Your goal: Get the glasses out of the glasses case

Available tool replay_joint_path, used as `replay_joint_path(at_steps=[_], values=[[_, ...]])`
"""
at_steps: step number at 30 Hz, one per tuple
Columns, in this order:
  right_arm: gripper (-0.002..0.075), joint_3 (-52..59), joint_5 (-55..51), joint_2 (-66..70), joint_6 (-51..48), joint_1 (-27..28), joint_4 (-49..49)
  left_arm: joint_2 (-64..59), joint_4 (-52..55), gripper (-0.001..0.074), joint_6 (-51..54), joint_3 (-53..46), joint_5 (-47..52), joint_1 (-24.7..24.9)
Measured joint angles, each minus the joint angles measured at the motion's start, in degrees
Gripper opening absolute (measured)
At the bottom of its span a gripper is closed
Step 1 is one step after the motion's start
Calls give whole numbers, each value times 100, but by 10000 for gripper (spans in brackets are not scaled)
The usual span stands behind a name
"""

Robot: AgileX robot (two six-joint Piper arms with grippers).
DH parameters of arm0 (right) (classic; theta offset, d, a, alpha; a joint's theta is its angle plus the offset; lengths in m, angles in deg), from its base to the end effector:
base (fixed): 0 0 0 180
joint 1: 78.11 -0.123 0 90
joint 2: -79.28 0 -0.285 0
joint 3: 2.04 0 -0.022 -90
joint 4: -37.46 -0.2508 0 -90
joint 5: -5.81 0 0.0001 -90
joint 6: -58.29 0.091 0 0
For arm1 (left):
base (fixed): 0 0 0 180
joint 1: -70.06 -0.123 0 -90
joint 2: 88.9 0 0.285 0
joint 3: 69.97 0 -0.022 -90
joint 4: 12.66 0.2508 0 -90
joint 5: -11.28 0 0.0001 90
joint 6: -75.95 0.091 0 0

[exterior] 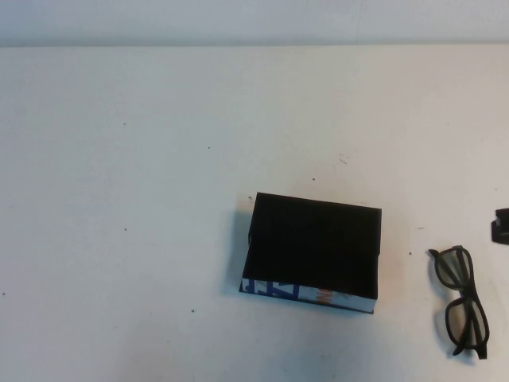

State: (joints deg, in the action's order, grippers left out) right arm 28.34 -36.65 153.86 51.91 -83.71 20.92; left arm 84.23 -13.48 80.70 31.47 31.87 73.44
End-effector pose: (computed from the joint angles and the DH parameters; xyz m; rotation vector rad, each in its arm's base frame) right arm 0.2190 0.0391 0.2800 -0.0668 2.5559 0.3249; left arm 0.0526 -0.0036 0.1738 0.1223 1.8463 0.0027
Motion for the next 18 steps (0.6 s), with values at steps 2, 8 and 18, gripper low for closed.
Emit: replay_joint_path(at_steps=[2,8,18], values=[[105,10,-86,-623,-152,0,-86,0,0,-4,0,0,0,0],[-7,37,-114,-2402,-449,0,-333,0,0,-4,0,0,0,0],[-16,37,-419,-3337,-465,0,-357,0,0,-4,0,0,0,0]])
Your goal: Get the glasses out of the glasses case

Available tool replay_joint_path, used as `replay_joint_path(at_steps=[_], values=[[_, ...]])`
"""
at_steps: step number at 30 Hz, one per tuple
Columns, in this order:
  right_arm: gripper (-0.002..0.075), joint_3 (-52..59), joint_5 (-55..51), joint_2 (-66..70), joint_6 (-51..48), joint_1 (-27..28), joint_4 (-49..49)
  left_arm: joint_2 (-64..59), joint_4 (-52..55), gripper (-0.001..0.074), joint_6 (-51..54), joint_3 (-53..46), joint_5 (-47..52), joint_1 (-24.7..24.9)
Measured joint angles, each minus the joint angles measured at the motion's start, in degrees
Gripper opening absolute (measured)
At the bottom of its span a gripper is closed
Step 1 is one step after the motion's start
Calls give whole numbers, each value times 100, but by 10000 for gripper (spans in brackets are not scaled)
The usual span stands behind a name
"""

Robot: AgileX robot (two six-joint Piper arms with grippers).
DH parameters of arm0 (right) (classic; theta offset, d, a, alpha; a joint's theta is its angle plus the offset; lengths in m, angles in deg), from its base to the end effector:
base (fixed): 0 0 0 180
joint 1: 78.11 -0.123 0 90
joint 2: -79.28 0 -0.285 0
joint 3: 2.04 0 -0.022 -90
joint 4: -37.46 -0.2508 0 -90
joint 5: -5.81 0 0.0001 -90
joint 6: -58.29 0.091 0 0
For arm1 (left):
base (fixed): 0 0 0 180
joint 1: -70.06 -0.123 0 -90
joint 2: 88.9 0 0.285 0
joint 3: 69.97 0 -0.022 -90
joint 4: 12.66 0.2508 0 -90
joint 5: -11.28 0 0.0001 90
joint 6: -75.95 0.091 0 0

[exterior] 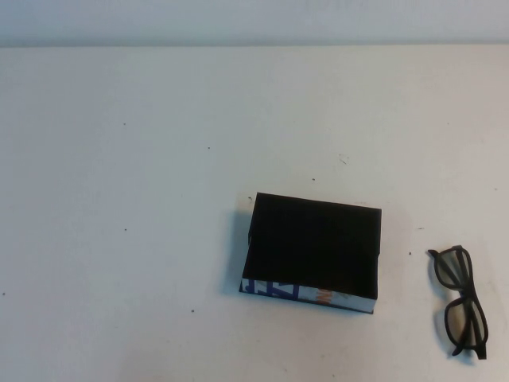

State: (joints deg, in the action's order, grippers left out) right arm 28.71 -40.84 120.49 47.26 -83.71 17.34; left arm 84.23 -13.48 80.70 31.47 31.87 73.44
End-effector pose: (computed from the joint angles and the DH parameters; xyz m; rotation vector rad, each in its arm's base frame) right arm 0.0932 0.0320 0.3695 -0.2036 2.0305 0.3526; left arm 0.0526 -0.0036 0.1738 0.1223 1.8463 0.0027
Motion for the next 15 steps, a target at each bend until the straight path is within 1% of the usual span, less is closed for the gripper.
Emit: replay_joint_path(at_steps=[5,8,10,15], values=[[-16,10,-634,0,259,0,535,0,0,-4,0,0,0,0],[-16,81,-647,-126,368,0,632,0,0,-4,0,0,0,0],[-16,293,-199,-386,392,0,647,0,0,-4,0,0,0,0],[-18,1545,1742,-1513,402,0,689,0,0,-4,0,0,0,0]])
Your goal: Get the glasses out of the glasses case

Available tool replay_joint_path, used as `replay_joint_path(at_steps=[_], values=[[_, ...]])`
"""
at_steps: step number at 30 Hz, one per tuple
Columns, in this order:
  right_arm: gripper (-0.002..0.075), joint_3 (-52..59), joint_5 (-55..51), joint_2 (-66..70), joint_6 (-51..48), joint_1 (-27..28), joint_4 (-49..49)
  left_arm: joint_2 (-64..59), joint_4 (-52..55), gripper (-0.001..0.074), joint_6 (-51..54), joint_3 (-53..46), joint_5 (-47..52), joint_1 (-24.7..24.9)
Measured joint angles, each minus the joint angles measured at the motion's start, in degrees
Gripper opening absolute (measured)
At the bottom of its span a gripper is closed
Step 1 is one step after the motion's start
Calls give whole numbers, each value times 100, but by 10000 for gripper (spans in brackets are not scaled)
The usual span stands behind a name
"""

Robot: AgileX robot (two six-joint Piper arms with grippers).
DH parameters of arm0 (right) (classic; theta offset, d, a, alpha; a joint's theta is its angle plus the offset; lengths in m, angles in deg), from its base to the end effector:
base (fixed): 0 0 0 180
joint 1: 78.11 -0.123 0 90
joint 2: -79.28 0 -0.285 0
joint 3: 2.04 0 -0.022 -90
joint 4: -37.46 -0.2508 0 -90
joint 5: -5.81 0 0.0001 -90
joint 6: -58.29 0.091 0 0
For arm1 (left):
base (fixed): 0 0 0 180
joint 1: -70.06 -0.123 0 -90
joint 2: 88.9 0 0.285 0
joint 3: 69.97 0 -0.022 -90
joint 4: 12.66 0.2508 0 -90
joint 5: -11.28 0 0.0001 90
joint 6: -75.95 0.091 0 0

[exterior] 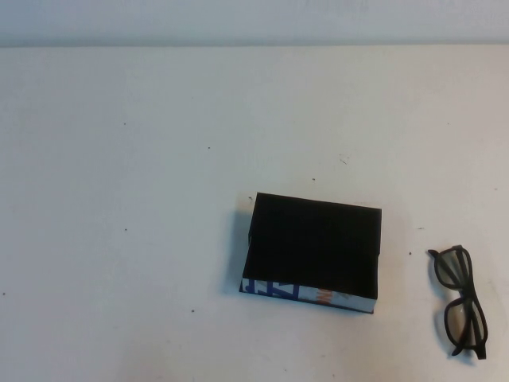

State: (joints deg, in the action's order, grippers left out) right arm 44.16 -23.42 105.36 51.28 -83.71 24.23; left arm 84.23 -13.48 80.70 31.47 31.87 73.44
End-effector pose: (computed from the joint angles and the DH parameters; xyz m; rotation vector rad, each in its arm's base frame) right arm 0.0637 0.0165 0.3285 -0.0973 1.7620 0.2277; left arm 0.0526 -0.0036 0.1738 0.1223 1.8463 0.0027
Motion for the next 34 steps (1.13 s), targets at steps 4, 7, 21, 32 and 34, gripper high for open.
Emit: replay_joint_path(at_steps=[4,7,21,32,34], values=[[-18,1145,1443,-724,-1,0,189,0,0,-4,0,0,0,0],[-18,1962,2122,-1006,12,0,195,0,0,-4,0,0,0,0],[-18,3253,1420,-1875,246,445,318,0,0,-4,0,0,0,0],[-18,3263,1161,-1875,496,456,602,0,0,-4,0,0,0,0],[-18,3263,1161,-1875,496,456,602,0,0,-4,0,0,0,0]])
